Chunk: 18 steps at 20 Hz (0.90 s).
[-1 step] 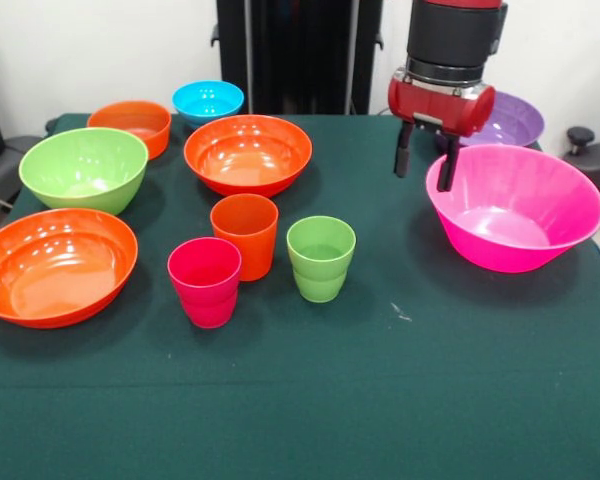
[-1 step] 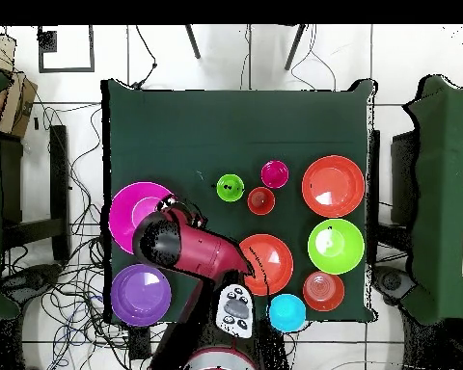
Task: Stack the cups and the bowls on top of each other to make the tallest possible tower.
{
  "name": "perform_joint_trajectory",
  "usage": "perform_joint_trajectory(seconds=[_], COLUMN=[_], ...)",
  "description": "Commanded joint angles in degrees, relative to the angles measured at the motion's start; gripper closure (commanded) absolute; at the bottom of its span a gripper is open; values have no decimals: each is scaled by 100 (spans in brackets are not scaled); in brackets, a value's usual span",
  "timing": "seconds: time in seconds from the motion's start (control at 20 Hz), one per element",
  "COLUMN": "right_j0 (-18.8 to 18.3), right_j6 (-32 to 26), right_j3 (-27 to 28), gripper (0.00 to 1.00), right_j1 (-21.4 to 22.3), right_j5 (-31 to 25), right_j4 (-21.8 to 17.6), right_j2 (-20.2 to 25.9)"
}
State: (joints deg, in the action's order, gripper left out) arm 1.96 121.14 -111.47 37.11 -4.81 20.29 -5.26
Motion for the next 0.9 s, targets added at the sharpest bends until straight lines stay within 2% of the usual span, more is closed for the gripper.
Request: perform_joint_trajectory(seconds=[0.05,0.3,0.55,0.9], right_j0=[35,-37,-44,-183], right_j6=[1223,1241,1194,1018], right_j3=[-284,-250,-167,200], gripper=[0,0,0,0], right_j1=[-61,-328,-449,-1002], right_j5=[200,539,623,1027], right_j4=[152,74,69,-57], right_j2=[734,873,881,861])
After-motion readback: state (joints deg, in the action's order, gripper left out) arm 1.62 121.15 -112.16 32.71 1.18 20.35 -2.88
